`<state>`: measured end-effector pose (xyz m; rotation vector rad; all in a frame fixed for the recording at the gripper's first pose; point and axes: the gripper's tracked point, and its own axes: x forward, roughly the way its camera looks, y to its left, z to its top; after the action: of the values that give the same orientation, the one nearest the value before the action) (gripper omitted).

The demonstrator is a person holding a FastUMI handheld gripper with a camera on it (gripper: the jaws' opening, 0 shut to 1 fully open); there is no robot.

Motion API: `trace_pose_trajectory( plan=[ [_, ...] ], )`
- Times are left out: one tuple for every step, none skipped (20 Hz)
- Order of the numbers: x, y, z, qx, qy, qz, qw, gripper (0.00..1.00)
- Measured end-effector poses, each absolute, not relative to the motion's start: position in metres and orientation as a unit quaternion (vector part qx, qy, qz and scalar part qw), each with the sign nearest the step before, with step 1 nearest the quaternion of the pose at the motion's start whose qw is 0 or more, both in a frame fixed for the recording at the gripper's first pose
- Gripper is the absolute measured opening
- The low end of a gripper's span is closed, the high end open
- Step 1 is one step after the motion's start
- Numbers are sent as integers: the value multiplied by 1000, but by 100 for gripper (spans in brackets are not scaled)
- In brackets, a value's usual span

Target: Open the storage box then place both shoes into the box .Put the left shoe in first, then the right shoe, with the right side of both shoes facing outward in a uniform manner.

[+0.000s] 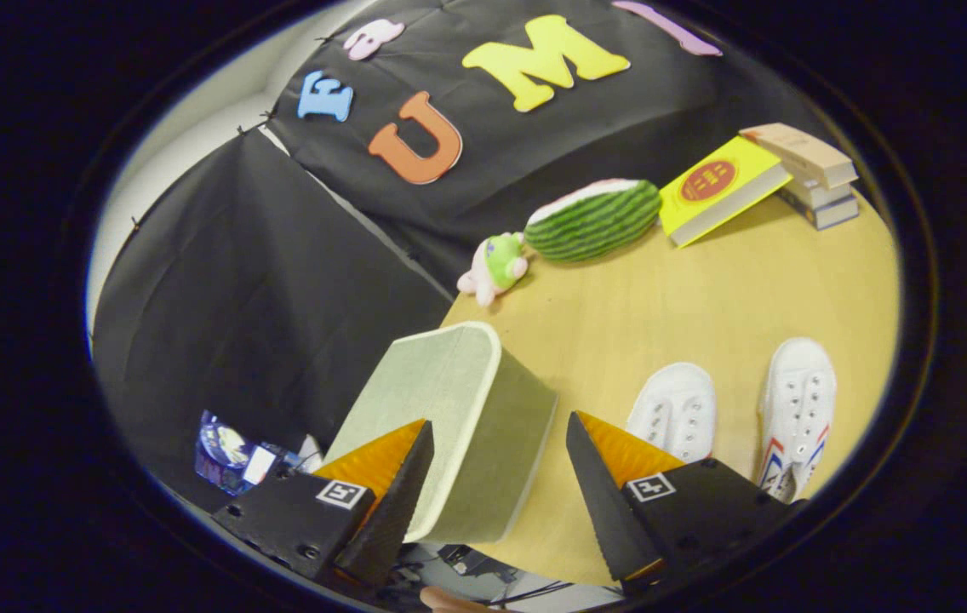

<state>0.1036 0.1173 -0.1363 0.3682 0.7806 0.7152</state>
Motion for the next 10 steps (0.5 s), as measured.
trace_pose_trajectory(
  plan=[
    [107, 121, -136, 191, 375, 352, 836, 95],
    [107, 126, -139, 203, 384, 368, 822, 93],
    [111, 131, -141, 219, 394, 379, 808, 92],
    [111, 136, -145, 236, 406, 390, 792, 90],
    [114, 139, -147, 257, 418, 397, 775, 89],
    [117, 144, -152, 273, 430, 403, 760, 86],
    [116, 148, -155, 286, 443, 413, 743, 84],
    [113, 153, -159, 299, 460, 425, 720, 81],
    [113, 157, -161, 310, 469, 433, 704, 78],
    [113, 156, -165, 318, 480, 436, 692, 73]
  ],
)
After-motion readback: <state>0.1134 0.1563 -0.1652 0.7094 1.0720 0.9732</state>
